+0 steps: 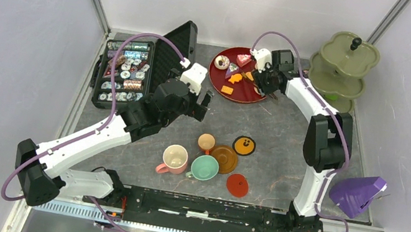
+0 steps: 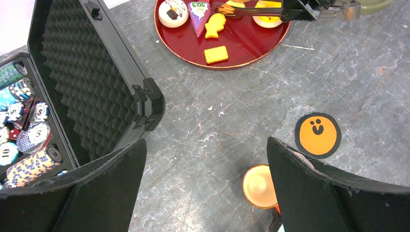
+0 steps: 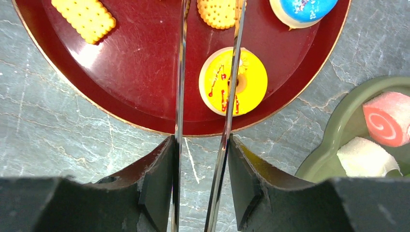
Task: Serve the afternoon tea
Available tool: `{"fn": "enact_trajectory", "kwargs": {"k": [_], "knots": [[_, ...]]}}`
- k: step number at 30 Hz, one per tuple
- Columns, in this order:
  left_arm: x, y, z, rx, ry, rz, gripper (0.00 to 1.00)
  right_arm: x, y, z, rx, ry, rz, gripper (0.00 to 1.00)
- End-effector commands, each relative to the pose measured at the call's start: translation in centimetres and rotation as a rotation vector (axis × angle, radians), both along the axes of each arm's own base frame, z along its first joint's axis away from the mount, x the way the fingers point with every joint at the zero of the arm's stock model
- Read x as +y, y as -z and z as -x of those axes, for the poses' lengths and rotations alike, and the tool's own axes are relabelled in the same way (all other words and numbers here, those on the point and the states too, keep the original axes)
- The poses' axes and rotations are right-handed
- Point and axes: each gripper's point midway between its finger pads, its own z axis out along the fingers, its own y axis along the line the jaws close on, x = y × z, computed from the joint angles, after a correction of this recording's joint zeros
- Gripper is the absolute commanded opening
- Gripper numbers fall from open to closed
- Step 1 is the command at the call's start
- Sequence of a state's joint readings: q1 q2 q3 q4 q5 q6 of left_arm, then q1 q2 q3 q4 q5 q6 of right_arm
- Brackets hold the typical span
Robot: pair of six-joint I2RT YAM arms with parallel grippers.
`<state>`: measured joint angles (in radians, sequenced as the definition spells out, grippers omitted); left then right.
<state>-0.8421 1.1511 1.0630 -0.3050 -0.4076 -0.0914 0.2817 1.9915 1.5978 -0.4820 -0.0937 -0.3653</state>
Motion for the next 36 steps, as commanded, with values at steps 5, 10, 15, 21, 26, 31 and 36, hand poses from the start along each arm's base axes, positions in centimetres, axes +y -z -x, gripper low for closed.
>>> {"fn": "enact_trajectory", "kwargs": {"k": [5,10,15,21,26,31,36], "knots": [[-0.2,-2.9,0.2,-0.035,-0.005,0.102,1.0,1.6,-4.3,0.0,-0.09,0.038,-0.138,0.48],[-0.2,-2.9,0.2,-0.035,-0.003,0.106,1.0,2.6,-5.5,0.1,-0.109,0.057,-0.229,0.49],[-0.2,-2.9,0.2,-0.035,-0.005,0.104,1.0,3.7,-7.0,0.3,-0.138,0.08,-0.338,0.49],[-0.2,-2.9,0.3,-0.034,0.0,0.108,1.0,4.9,-6.4,1.1,-0.048,0.234,-0.502,0.49],[-0.2,-3.2,0.4,-0.037,0.001,0.115,1.0,6.6,-6.1,2.9,0.004,0.381,-0.645,0.49],[-0.1,-3.8,0.7,-0.043,0.009,0.137,1.0,7.3,-5.3,3.8,0.0,0.496,-0.661,0.49],[0.4,-4.4,1.2,-0.057,0.009,0.156,1.0,7.9,-5.9,4.4,-0.036,0.522,-0.71,0.49]]}}
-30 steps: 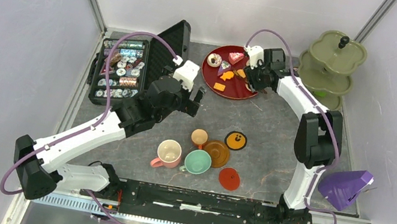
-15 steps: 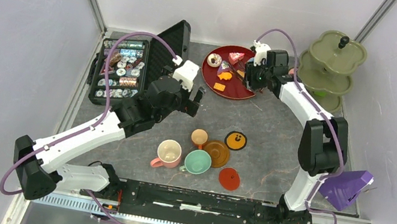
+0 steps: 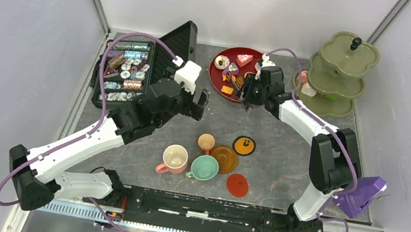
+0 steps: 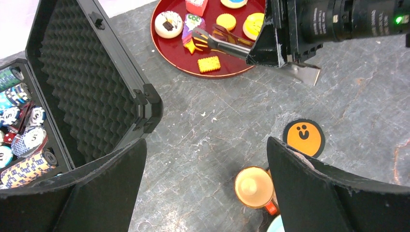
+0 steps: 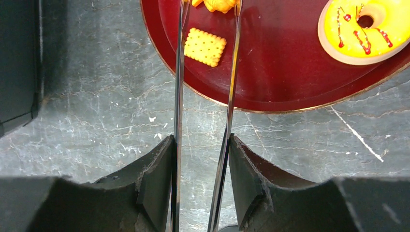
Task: Serve the afternoon tea
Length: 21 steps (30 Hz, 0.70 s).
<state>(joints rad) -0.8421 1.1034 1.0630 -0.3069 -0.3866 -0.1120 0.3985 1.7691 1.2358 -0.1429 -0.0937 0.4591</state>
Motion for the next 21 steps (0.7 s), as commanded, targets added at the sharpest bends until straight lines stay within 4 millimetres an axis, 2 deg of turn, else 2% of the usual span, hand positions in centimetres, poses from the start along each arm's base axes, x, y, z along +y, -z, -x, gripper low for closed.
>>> {"fn": "enact_trajectory", "kwargs": {"k": [1,5,12,17,21], "knots": [[0.3,-3.1,0.5,-0.043,-0.004,0.105,1.0,0.4,-4.7,-1.2,-0.131,0.106,-0.091,0.49],[0.4,-3.6,0.9,-0.049,0.003,0.126,1.0,0.6,-5.5,-1.4,-0.15,0.126,-0.079,0.5],[0.5,-4.4,1.4,-0.058,0.017,0.154,1.0,1.7,-4.3,-1.4,-0.085,0.166,-0.132,0.51],[0.8,-4.6,1.6,-0.065,0.015,0.161,1.0,2.9,-4.8,-1.8,-0.118,0.152,-0.203,0.53],[0.9,-4.7,1.6,-0.068,0.014,0.164,1.0,3.5,-4.2,-2.4,-0.107,0.16,-0.225,0.53]]}}
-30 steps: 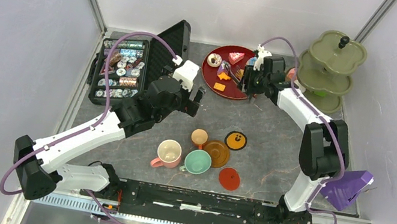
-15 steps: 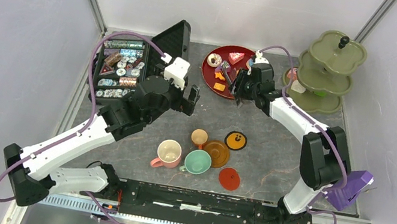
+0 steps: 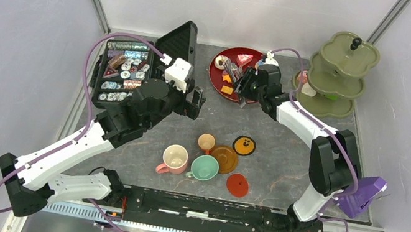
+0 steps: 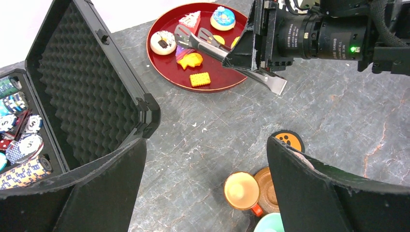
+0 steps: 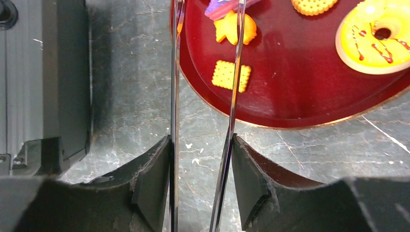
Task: Serve the afternoon tea
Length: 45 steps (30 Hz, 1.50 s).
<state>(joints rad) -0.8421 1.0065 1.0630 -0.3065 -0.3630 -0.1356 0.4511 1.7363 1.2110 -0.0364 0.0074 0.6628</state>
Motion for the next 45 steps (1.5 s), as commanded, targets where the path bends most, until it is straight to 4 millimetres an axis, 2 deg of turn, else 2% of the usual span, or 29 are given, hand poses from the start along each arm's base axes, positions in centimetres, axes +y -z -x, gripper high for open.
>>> {"fn": "enact_trajectory", "kwargs": {"k": [1,10,19,23,36,45], "knots": [[0.0,-1.6,0.2,-0.017,-0.002,0.068,1.0,1.6,-1.3,-1.9,-0.052,0.018,-0.082,0.53],[-0.1,-1.3,0.1,-0.013,-0.004,0.062,1.0,3.1,0.1,-3.1,-0.035,0.011,-0.067,0.54],[-0.3,-0.9,0.0,-0.003,-0.002,0.059,1.0,2.8,0.4,-4.7,-0.063,0.016,0.03,0.53],[-0.4,-0.7,-0.1,0.002,-0.001,0.055,1.0,2.6,1.3,-4.7,-0.044,0.011,0.088,0.53],[-0.7,-0.1,-0.4,0.018,-0.002,0.045,1.0,0.4,1.8,-5.4,-0.065,0.051,0.253,0.53],[-0.6,0.2,-0.6,0.023,-0.01,0.039,1.0,0.8,2.6,-6.7,-0.074,0.039,0.289,0.53]]}}
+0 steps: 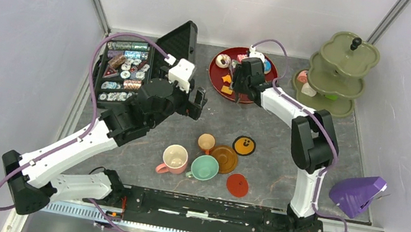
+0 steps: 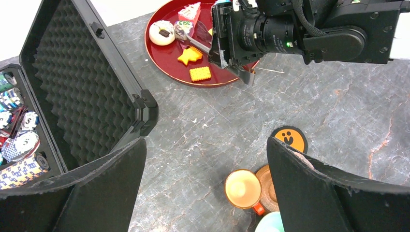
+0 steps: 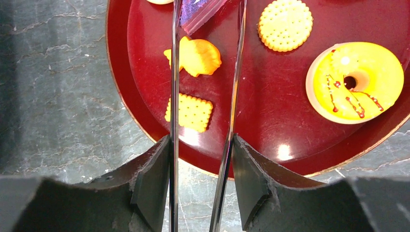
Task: Serve the afternoon tea
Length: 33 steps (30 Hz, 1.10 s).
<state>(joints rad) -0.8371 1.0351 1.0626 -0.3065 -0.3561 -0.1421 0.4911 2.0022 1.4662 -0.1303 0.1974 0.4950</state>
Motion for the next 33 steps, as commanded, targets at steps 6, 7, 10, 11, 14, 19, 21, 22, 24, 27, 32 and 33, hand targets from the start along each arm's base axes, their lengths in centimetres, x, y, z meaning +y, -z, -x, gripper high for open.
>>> {"fn": "enact_trajectory", "kwargs": {"k": [6,7,10,11,14,19,21,22,24,27,32,33], "knots": [[-0.3,-0.7,-0.3,0.002,-0.011,0.051,1.0,-0.5,-2.7,-2.0,-0.098,0.022,0.065,0.46],[-0.3,-0.7,-0.3,0.002,-0.01,0.054,1.0,-0.6,-2.9,-2.0,-0.101,0.021,0.068,0.43],[-0.3,-0.7,-0.3,0.003,-0.008,0.054,1.0,-0.5,-3.6,-1.6,-0.115,0.001,0.064,0.35],[-0.3,-0.7,-0.3,0.004,-0.007,0.055,1.0,-0.5,-3.9,-1.5,-0.121,-0.007,0.06,0.33],[-0.4,-0.8,-0.2,0.004,-0.004,0.059,1.0,-0.7,-4.7,-1.1,-0.133,-0.016,0.062,0.29],[-0.2,-1.2,0.0,-0.001,0.0,0.07,1.0,-1.4,-7.5,0.4,-0.186,-0.05,0.06,0.27],[-0.2,-1.5,0.2,-0.005,0.005,0.081,1.0,-2.1,-8.7,1.4,-0.202,-0.057,0.071,0.26],[-0.2,-1.6,0.3,-0.007,0.008,0.084,1.0,-2.6,-9.3,2.0,-0.208,-0.06,0.079,0.27],[-0.1,-2.0,0.5,-0.013,0.014,0.097,1.0,-3.8,-10.2,3.5,-0.212,-0.057,0.101,0.26],[0.0,-2.6,0.9,-0.02,0.025,0.117,1.0,-6.3,-10.8,6.2,-0.21,-0.057,0.152,0.25],[0.1,-3.9,1.7,-0.028,0.052,0.154,1.0,-11.9,-10.2,11.4,-0.18,-0.017,0.219,0.24],[0.1,-4.1,1.9,-0.028,0.057,0.159,1.0,-13.3,-9.7,12.4,-0.164,0.0,0.226,0.24]]}}
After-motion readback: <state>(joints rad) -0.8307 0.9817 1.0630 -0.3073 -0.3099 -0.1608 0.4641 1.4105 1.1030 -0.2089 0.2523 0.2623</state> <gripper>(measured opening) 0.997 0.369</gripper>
